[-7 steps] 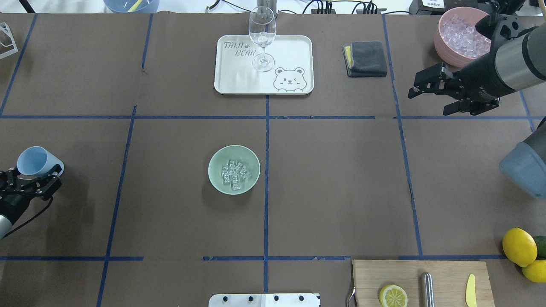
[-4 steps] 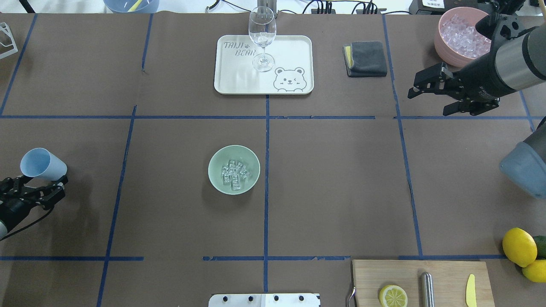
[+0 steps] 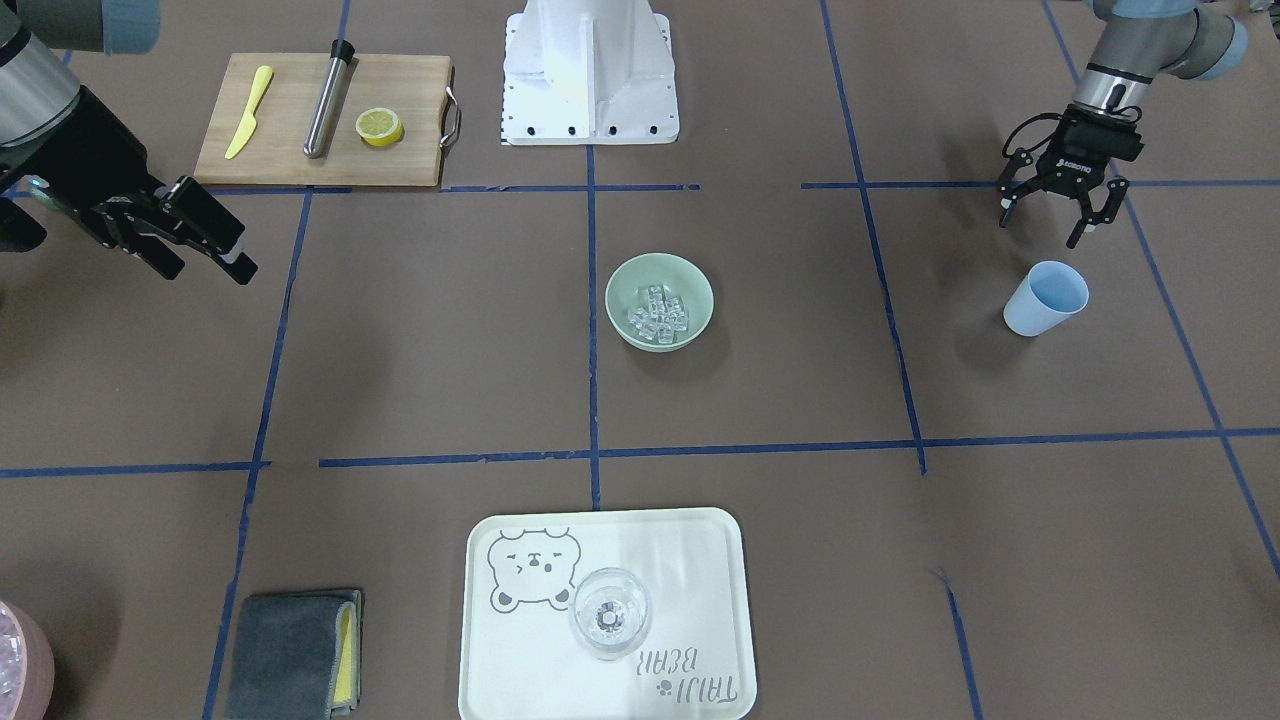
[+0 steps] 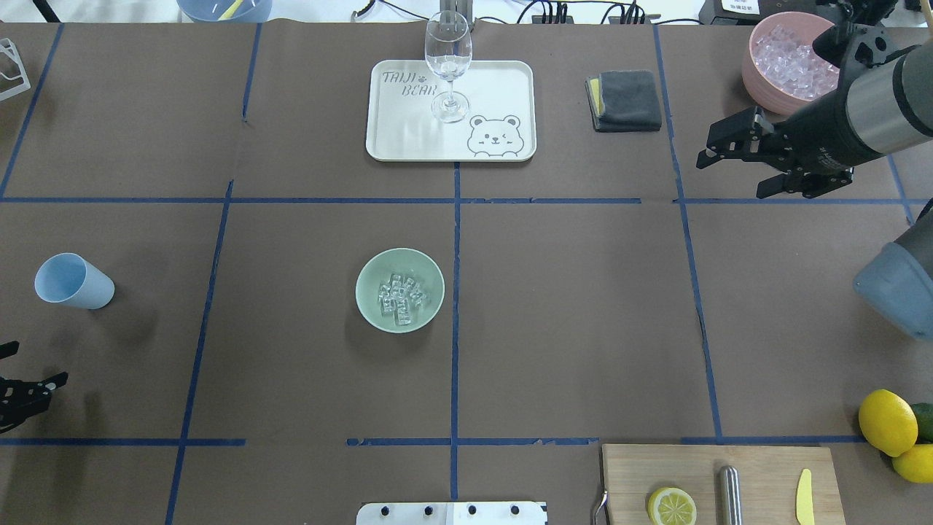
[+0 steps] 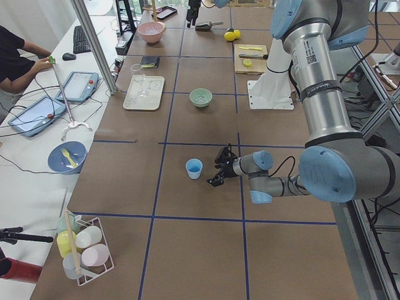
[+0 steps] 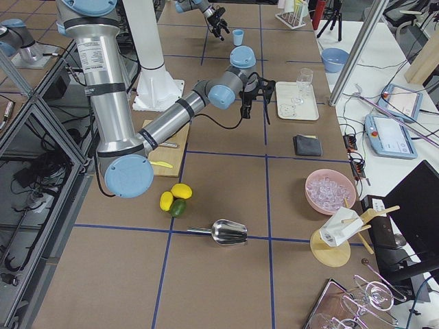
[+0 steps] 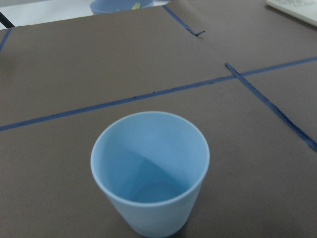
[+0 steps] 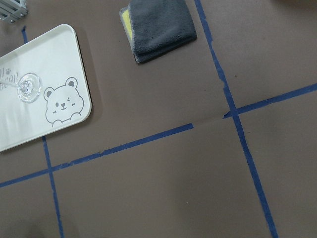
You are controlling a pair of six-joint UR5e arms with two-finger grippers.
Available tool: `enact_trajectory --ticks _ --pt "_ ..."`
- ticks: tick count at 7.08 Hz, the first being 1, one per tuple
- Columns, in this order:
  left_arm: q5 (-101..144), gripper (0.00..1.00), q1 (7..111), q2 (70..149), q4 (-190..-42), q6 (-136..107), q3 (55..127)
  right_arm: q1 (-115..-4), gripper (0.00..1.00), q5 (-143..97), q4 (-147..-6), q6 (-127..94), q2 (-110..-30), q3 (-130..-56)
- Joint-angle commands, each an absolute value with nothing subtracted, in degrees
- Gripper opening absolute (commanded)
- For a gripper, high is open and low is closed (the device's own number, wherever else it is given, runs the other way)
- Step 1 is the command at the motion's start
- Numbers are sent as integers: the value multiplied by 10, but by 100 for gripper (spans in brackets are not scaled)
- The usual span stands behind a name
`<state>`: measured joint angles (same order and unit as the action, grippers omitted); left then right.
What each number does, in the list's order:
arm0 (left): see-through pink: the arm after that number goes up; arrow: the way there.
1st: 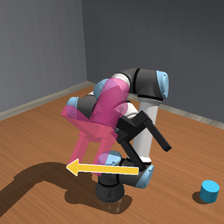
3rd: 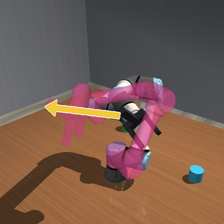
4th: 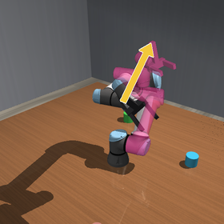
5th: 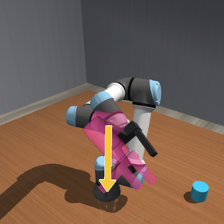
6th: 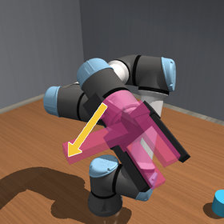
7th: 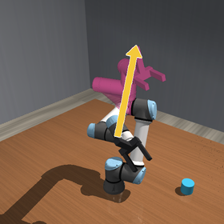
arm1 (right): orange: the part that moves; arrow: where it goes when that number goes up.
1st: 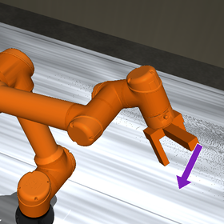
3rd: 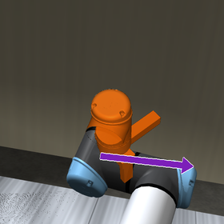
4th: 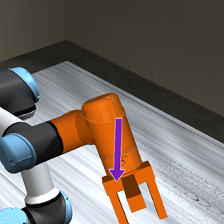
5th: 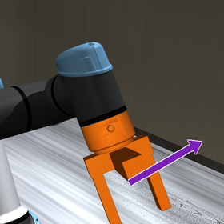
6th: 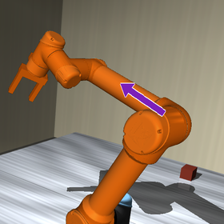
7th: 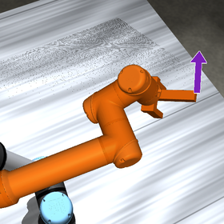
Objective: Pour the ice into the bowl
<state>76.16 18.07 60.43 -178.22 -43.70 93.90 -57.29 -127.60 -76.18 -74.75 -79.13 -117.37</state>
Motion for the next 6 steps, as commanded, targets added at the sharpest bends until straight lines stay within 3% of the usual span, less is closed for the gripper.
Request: enact_trajectory --ticks 1,4,6 --pt "942 100 306 587 -1782 -300 937 -557 100 -1270 -763 -782 -772 -1176" --pt "1089 100 586 648 -1699 -87 890 -424 100 -1179 -773 -894 -689 -1166" --pt "1106 100 675 726 -1536 -48 885 -327 100 -1090 -871 -922 -572 -1122"
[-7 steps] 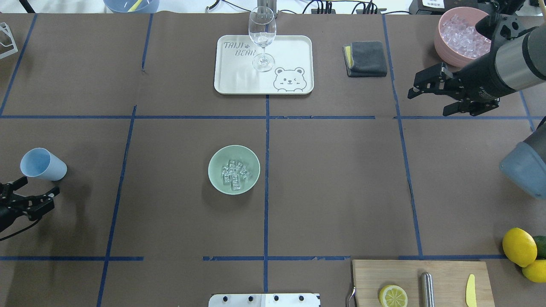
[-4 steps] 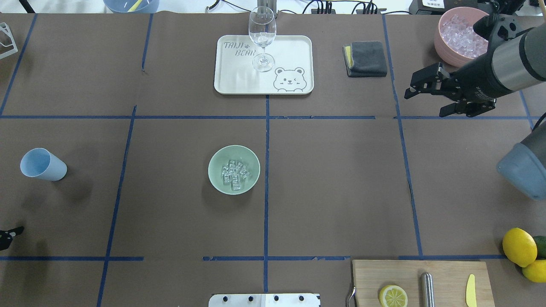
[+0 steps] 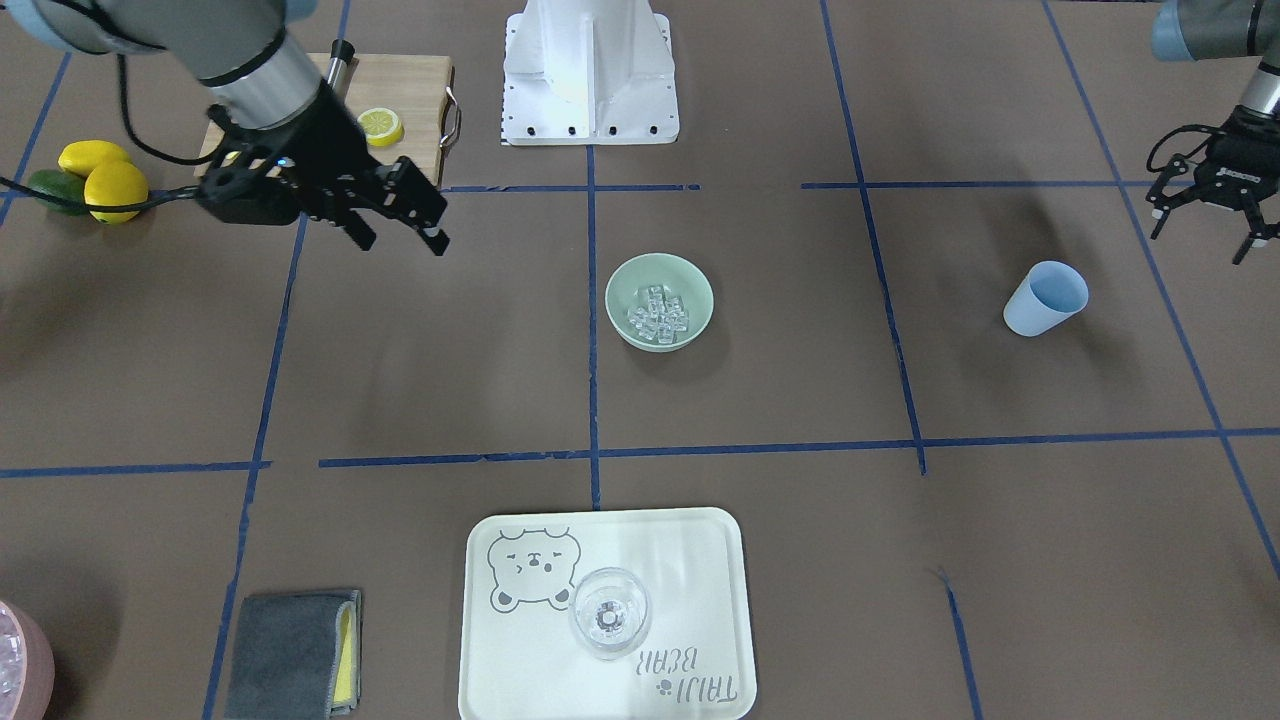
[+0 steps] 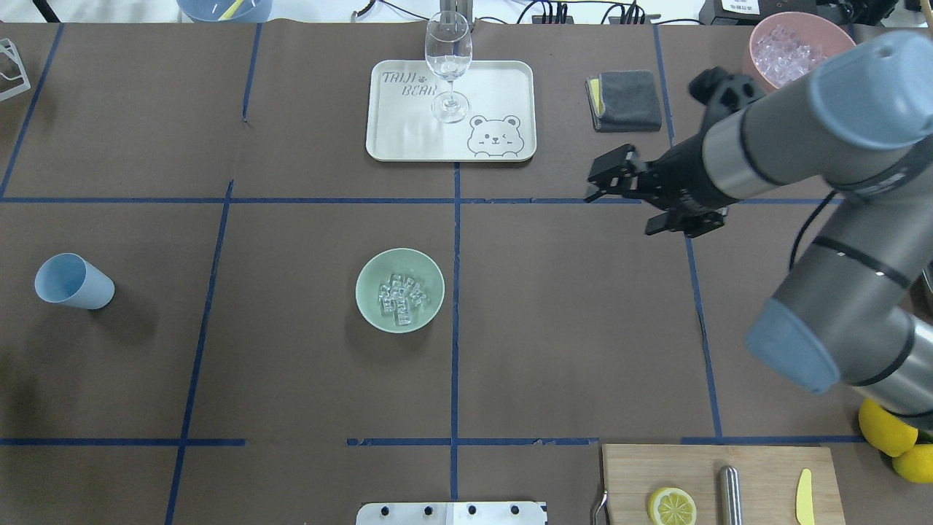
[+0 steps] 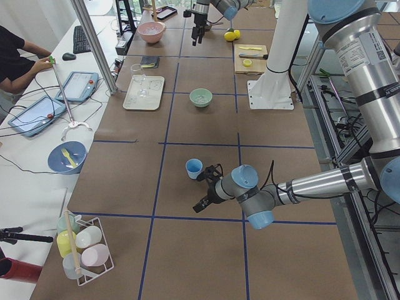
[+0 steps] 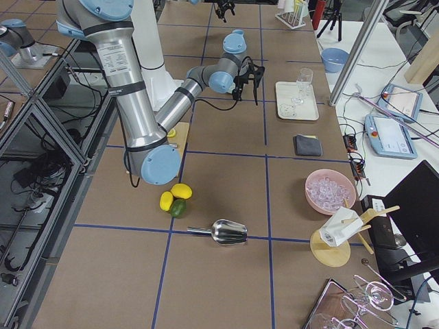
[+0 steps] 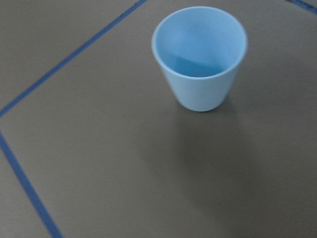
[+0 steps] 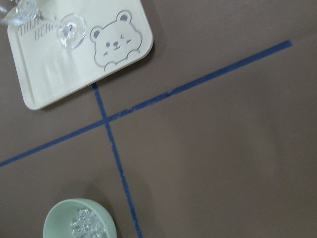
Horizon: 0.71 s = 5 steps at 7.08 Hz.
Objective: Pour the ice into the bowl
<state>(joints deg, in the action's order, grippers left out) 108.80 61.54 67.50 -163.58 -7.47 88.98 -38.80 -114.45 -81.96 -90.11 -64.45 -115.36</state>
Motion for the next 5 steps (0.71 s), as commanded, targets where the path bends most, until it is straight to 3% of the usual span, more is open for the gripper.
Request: enact_trajectory --ticks 1,5 --pt "1142 100 713 767 -1453 -48 886 -276 100 -1034 -873 -949 -550 -1086" --pt "1140 100 744 765 -1423 -96 888 -244 100 -1000 -869 -940 -430 -893"
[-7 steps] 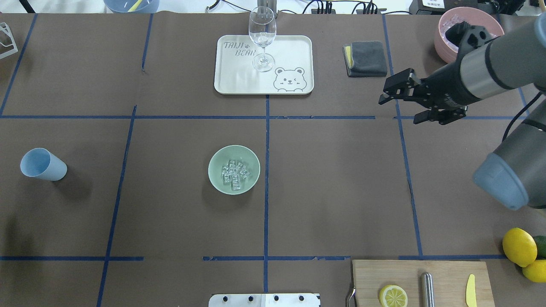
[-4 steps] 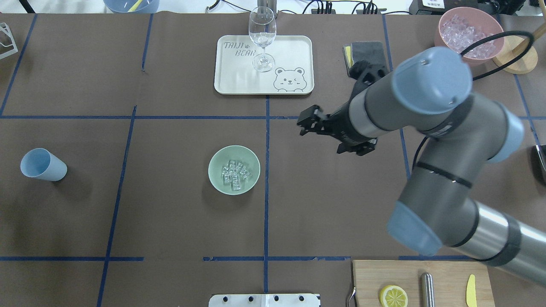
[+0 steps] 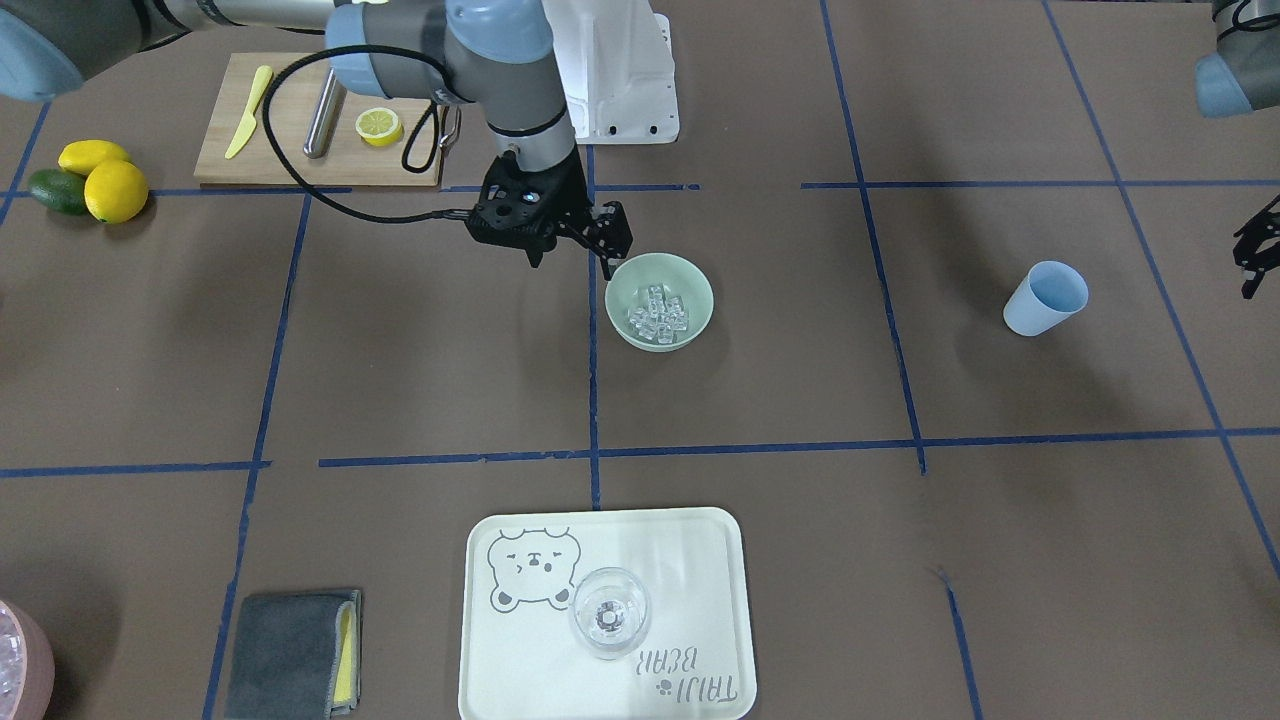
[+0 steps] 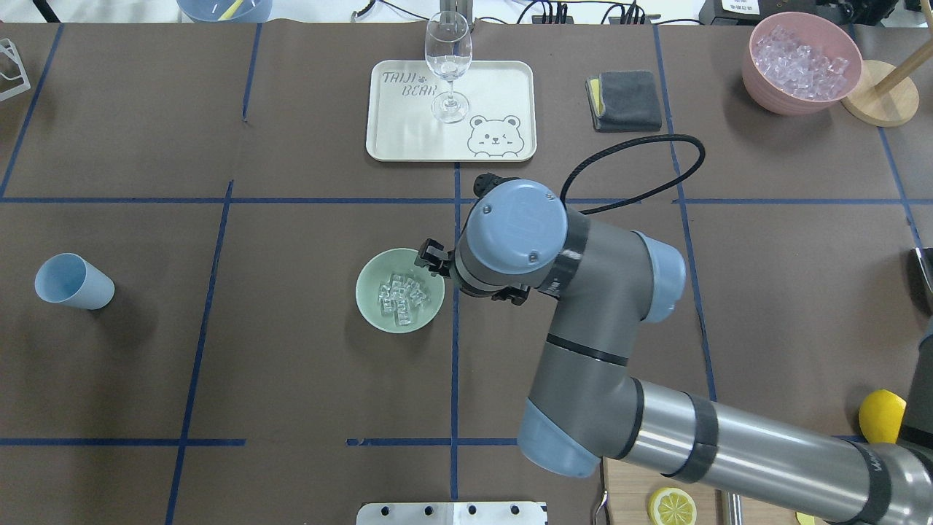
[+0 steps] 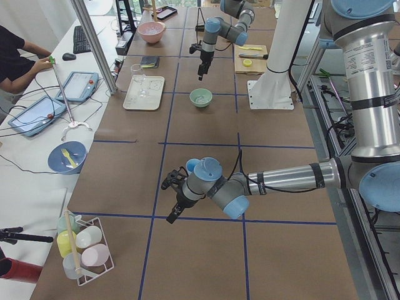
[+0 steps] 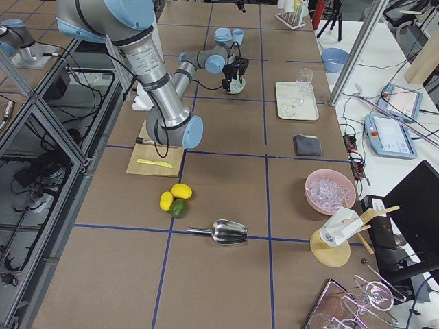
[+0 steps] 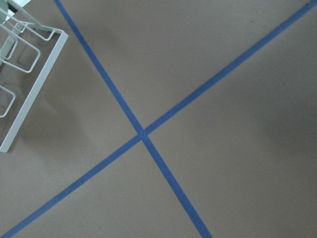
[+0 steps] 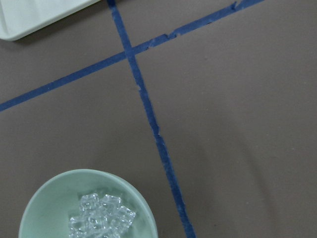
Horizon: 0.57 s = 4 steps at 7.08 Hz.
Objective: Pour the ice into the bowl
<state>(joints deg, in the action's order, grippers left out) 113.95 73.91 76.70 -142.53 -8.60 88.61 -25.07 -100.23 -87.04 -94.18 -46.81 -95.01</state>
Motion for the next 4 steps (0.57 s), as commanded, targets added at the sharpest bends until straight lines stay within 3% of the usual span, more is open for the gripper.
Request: enact_trajectory --ticks 1,2,3,4 --pt "1140 100 744 764 -1424 -98 889 -240 100 -1000 -870 -925 -427 -875" --pt "1139 100 744 764 -1425 -100 887 -239 94 -999 -869 -901 -425 -861" --pt "1139 100 744 763 -1427 -101 889 -238 77 -1000 -866 -899 -418 -846" --pt "1139 100 744 763 -1428 -101 889 -236 50 -1000 -862 -902 -417 -841"
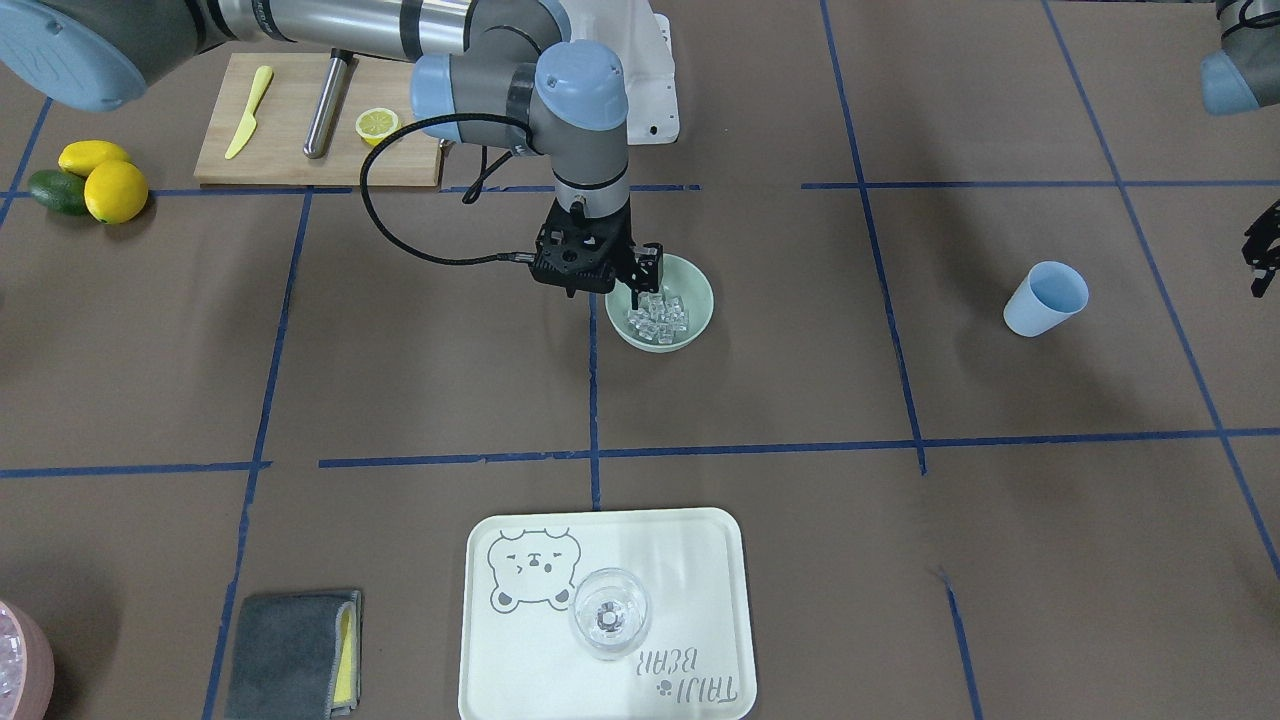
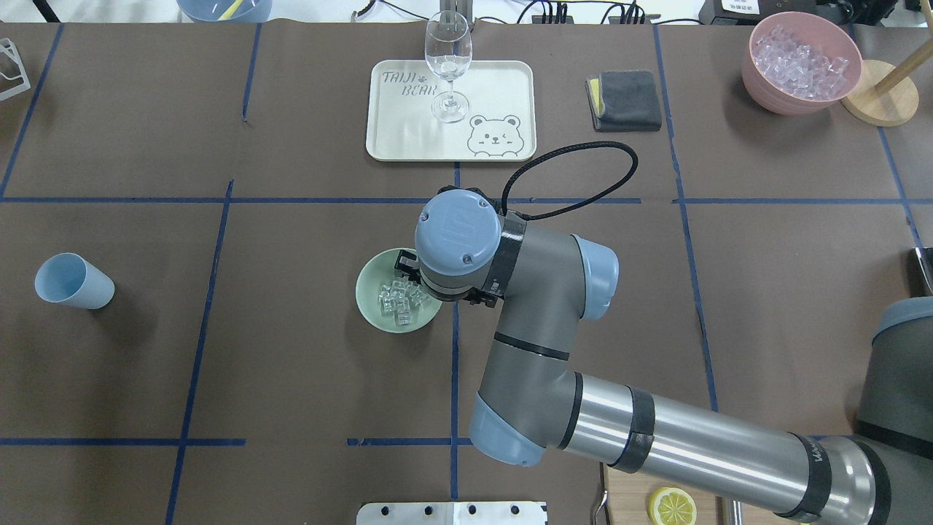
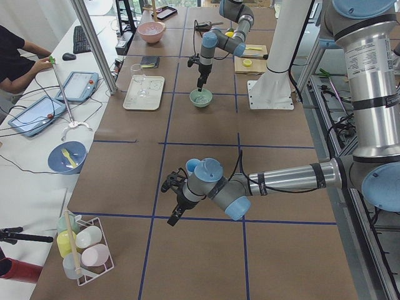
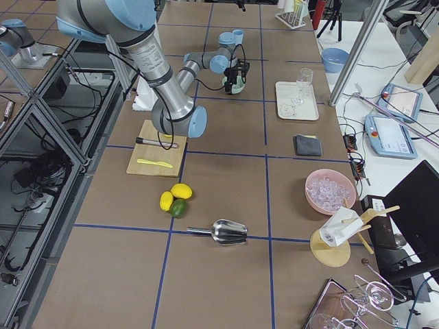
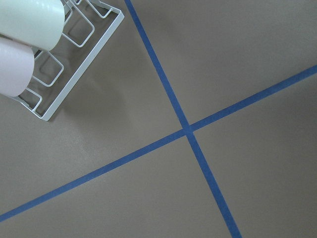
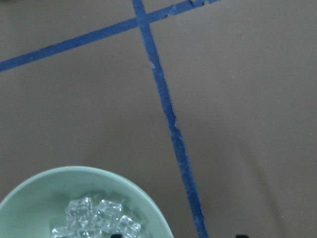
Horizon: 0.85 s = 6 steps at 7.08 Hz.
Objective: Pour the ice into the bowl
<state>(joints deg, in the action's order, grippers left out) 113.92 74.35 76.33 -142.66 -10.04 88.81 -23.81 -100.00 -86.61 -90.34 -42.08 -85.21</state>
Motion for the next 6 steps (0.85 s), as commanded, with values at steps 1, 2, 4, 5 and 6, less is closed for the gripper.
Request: enact_trajectory --ticks 1,2,4,5,6 --pt "1138 100 744 763 -1428 -101 889 -230 28 -999 -862 -905 -418 -839" --pt "1138 100 744 763 -1428 -101 889 -229 0 -1000 -861 -906 -417 -833" --pt "1139 100 744 762 -1429 -101 890 -231 0 -1009 -839 -906 -417 -838" --pt "1140 100 744 762 -1429 -100 889 -249 0 -1037 -838 -906 -426 -861" --pt "1141 100 745 762 -1429 -99 890 -270 0 -1057 -840 -906 -453 -907"
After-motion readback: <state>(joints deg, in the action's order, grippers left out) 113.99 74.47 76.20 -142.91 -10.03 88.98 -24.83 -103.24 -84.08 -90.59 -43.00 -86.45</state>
